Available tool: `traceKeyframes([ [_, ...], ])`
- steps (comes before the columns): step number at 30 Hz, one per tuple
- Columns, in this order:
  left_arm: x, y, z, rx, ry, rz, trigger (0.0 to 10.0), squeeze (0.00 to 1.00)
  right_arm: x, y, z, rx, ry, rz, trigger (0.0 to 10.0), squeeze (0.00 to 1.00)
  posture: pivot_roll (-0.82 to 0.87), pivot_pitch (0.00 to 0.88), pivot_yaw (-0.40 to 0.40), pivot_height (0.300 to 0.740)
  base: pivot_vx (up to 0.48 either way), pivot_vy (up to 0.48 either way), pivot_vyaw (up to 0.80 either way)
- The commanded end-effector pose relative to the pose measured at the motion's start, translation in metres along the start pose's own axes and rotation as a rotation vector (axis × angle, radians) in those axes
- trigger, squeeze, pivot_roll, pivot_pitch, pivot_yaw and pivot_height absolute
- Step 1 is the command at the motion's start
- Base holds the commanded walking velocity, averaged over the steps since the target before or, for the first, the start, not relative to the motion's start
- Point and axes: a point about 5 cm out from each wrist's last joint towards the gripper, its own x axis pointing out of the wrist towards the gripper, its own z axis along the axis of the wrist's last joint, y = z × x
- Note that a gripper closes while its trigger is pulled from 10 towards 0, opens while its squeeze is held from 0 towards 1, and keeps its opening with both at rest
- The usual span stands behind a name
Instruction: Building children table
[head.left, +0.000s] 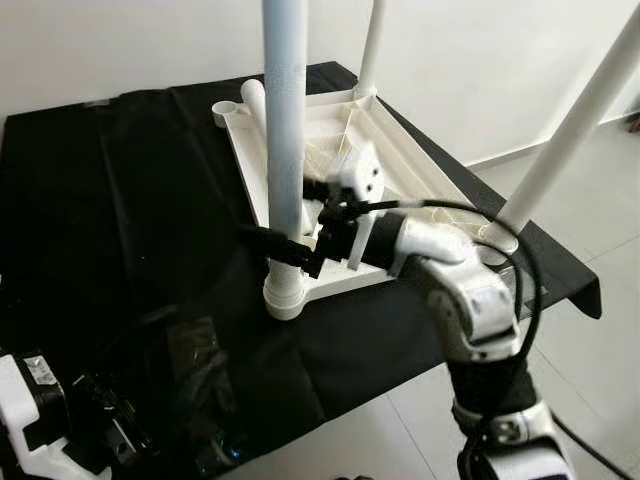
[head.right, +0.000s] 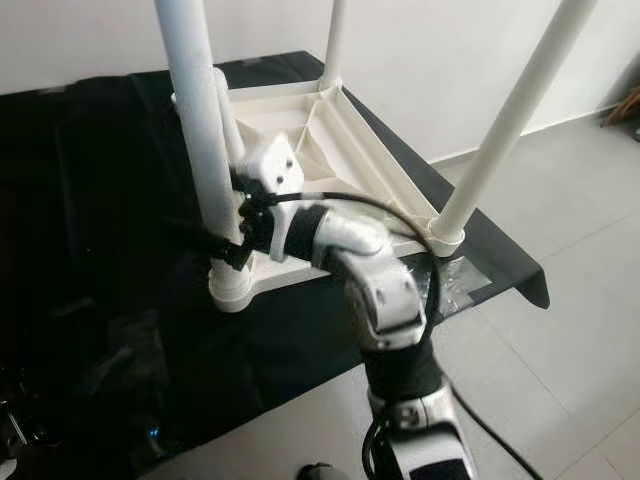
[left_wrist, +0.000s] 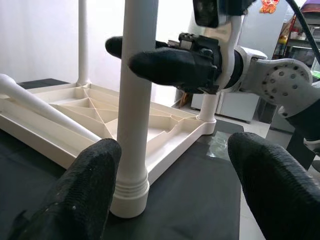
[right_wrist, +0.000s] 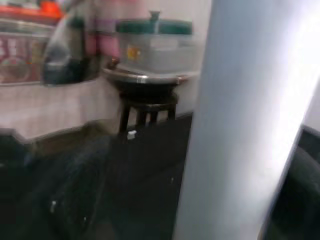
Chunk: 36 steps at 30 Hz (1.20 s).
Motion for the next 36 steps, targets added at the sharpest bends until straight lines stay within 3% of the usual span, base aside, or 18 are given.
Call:
traceKeyframes([
  [1, -0.001, -0.001, -0.001, -0.005, 0.018, 0.002, 10.0, 0.0, 0.001, 0.003, -0.002, -0.019, -0.001, 0.119, 10.0, 1.0, 0.06, 0.153, -0.068, 0.74, 0.0, 0.0, 0.0],
  [2, -0.001, -0.001, -0.001, -0.004, 0.019, 0.006, 10.0, 0.0, -0.001, -0.001, -0.002, -0.024, -0.003, 0.204, 10.0, 0.62, 0.07, 0.158, -0.066, 0.74, 0.0, 0.0, 0.0],
  [3, -0.002, -0.002, 0.0, -0.002, 0.02, 0.01, 10.0, 0.0, 0.0, -0.01, -0.003, -0.006, -0.004, 0.248, 10.0, 0.0, 0.08, 0.164, -0.066, 0.74, 0.0, 0.0, 0.0],
  [5, -0.002, -0.002, 0.0, -0.002, 0.02, 0.01, 10.0, 0.0, 0.0, -0.01, -0.003, -0.006, -0.004, 0.248, 10.0, 0.0, 0.08, 0.164, -0.066, 0.74, 0.0, 0.0, 0.0],
  [7, -0.003, -0.004, 0.002, -0.003, 0.022, 0.019, 10.0, 0.0, 0.004, -0.025, -0.004, 0.033, 0.0, 0.29, 10.0, 0.0, 0.1, 0.174, -0.063, 0.74, 0.0, 0.0, 0.0],
  [9, -0.003, -0.004, 0.002, -0.003, 0.022, 0.019, 10.0, 0.0, 0.004, -0.025, -0.004, 0.033, 0.0, 0.29, 10.0, 0.0, 0.1, 0.174, -0.063, 0.74, 0.0, 0.0, 0.0],
  [10, -0.004, -0.005, 0.003, -0.004, 0.024, 0.021, 10.0, 0.0, 0.006, -0.031, -0.004, 0.051, 0.006, 0.313, 4.1, 0.0, 0.1, 0.179, -0.064, 0.74, 0.0, 0.0, 0.0],
  [11, -0.004, -0.005, 0.003, -0.004, 0.024, 0.021, 10.0, 0.0, 0.006, -0.031, -0.004, 0.051, 0.006, 0.313, 4.1, 0.0, 0.1, 0.179, -0.064, 0.74, 0.0, 0.0, 0.0],
  [12, -0.004, -0.006, 0.003, -0.006, 0.027, 0.024, 10.0, 0.0, 0.007, -0.033, -0.005, 0.066, 0.012, 0.347, 0.0, 0.0, 0.11, 0.183, -0.065, 0.74, 0.0, 0.0, 0.0],
  [21, -0.006, -0.01, 0.002, -0.016, 0.036, 0.031, 10.0, 0.0, 0.01, -0.042, -0.01, 0.074, 0.006, 0.435, 0.0, 0.0, 0.11, 0.185, -0.073, 0.74, 0.0, 0.0, 0.0],
  [27, -0.006, -0.01, 0.001, -0.017, 0.036, 0.031, 10.0, 0.0, 0.009, -0.043, -0.014, 0.058, 0.016, 0.395, 0.0, 0.0, 0.1, 0.181, -0.075, 0.74, 0.0, 0.0, 0.0],
  [29, -0.006, -0.008, 0.001, -0.015, 0.031, 0.034, 10.0, 0.0, 0.006, -0.04, -0.024, 0.051, 0.036, 0.181, 0.0, 0.0, 0.09, 0.177, -0.084, 0.74, 0.0, 0.0, 0.0],
  [31, -0.006, -0.008, 0.001, -0.015, 0.031, 0.034, 10.0, 0.0, 0.006, -0.04, -0.024, 0.051, 0.036, 0.181, 0.0, 0.0, 0.09, 0.177, -0.084, 0.74, 0.0, 0.0, 0.0],
  [32, -0.006, -0.007, 0.0, -0.014, 0.029, 0.036, 10.0, 0.0, 0.007, -0.035, -0.03, 0.086, 0.036, 0.062, 0.0, 0.0, 0.08, 0.178, -0.086, 0.74, 0.0, 0.0, 0.0],
  [33, -0.006, -0.007, 0.0, -0.014, 0.029, 0.036, 10.0, 0.0, 0.007, -0.035, -0.03, 0.086, 0.036, 0.062, 0.0, 0.0, 0.08, 0.178, -0.086, 0.74, 0.0, 0.0, 0.0],
  [34, -0.006, -0.005, -0.001, -0.015, 0.029, 0.037, 10.0, 0.0, 0.009, -0.02, -0.053, 0.076, 0.144, -0.223, 0.0, 0.0, 0.06, 0.178, -0.079, 0.74, 0.0, 0.0, 0.0],
  [35, -0.006, -0.005, -0.001, -0.015, 0.029, 0.037, 10.0, 0.0, 0.009, -0.02, -0.053, 0.076, 0.144, -0.223, 0.0, 0.0, 0.06, 0.178, -0.079, 0.74, 0.0, 0.0, 0.0],
  [36, -0.004, -0.004, -0.003, -0.018, 0.021, 0.035, 10.0, 0.0, 0.004, 0.003, -0.068, 0.06, 0.221, -0.428, 0.0, 0.0, 0.06, 0.183, -0.071, 0.74, 0.0, 0.0, 0.0],
])
